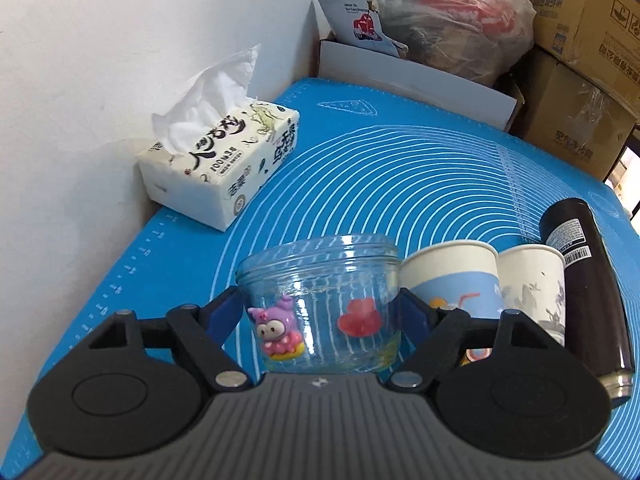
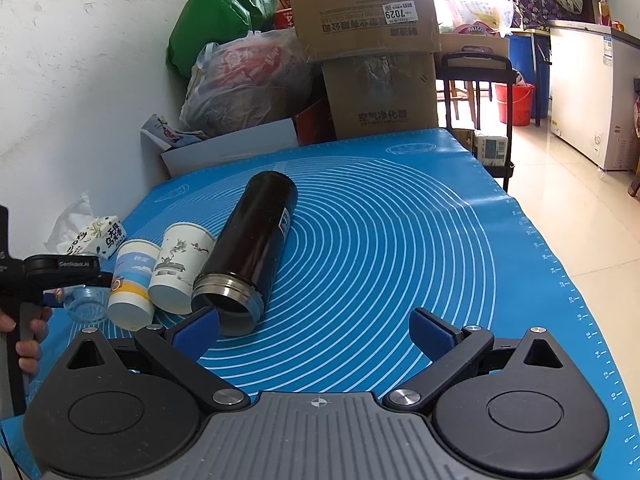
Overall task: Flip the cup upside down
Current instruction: 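Lift the glass jar with the left tool toward the right tool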
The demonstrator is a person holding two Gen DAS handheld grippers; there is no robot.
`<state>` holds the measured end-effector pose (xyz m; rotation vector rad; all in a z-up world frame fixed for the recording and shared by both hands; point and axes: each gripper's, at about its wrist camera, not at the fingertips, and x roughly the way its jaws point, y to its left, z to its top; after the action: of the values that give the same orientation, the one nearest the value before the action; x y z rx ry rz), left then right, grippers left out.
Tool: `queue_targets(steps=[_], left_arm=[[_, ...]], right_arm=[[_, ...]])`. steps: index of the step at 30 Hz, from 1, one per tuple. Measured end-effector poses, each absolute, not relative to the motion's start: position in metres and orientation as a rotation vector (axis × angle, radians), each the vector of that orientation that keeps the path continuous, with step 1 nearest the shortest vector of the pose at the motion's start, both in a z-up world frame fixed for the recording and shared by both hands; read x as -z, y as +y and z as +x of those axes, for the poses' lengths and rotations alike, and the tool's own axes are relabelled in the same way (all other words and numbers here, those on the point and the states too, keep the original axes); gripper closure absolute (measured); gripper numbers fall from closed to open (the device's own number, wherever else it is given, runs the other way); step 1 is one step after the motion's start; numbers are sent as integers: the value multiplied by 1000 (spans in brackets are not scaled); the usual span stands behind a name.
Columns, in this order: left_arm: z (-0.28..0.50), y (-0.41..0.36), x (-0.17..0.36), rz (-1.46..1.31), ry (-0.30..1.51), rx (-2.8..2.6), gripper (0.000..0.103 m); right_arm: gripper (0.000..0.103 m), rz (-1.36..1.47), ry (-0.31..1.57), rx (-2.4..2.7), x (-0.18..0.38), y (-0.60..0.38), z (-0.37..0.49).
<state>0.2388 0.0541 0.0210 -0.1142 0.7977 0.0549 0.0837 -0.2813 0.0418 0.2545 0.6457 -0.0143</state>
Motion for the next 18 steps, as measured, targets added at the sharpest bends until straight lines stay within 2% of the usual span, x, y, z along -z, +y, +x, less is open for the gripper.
queue_targets(steps=[6,18], left_arm=[[211,49,-37,-74,757,-35,22],[130,1,-44,-8,822,138,21]], right_arm=[[1,245,639,7,-46,-281,81],[1,263,639,-10,-51,-288,59]])
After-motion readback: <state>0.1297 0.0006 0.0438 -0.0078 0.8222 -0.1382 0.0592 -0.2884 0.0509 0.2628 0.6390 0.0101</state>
